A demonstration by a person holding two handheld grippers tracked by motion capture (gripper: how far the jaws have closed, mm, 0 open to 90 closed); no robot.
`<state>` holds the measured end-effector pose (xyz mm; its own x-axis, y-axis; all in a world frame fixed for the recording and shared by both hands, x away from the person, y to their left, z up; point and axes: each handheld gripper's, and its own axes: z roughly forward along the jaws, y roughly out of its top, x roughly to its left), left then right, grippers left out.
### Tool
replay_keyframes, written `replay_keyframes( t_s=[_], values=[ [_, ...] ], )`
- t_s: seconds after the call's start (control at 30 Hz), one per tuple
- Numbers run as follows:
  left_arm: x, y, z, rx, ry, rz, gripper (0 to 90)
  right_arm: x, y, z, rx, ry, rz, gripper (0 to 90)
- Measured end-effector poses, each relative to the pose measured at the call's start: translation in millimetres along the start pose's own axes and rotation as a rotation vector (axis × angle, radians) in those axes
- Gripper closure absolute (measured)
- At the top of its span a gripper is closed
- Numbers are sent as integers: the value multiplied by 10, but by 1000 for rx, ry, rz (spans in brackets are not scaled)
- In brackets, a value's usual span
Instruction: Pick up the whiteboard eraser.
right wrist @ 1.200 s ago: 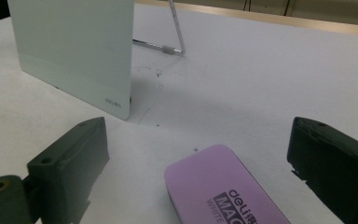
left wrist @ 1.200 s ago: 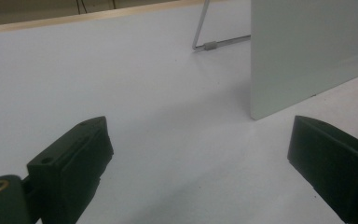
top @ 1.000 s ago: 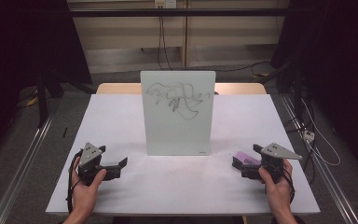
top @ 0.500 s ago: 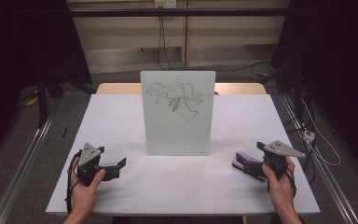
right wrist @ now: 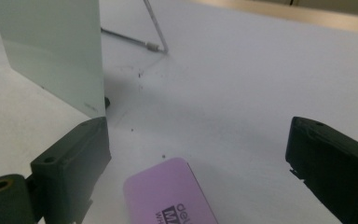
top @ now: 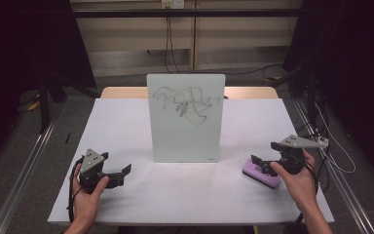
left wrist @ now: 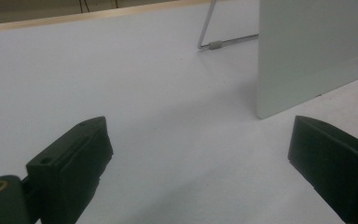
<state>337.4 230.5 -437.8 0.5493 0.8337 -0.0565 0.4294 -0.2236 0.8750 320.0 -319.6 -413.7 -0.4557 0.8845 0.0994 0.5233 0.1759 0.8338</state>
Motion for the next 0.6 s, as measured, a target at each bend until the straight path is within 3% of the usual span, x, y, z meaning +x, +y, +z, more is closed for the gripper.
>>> replay_keyframes(
  t_s=[0.03,0.07,0.27,0.37,0.5,0.6],
  values=[
    [5,0,6,-2,-4,-2,55,-52,46,47,56,23,-7,58],
    [9,3,6,2,-3,-2,55,-72,65,76,75,34,-23,70],
    [18,7,12,3,-8,0,55,-112,70,222,118,69,-68,106],
    [22,-10,14,13,-9,3,55,-109,62,209,150,82,-93,125],
    [4,-13,26,22,-10,9,55,-104,53,169,129,79,-119,148],
    [-21,-9,22,23,-16,21,55,-87,32,171,168,105,-122,151]
  ],
)
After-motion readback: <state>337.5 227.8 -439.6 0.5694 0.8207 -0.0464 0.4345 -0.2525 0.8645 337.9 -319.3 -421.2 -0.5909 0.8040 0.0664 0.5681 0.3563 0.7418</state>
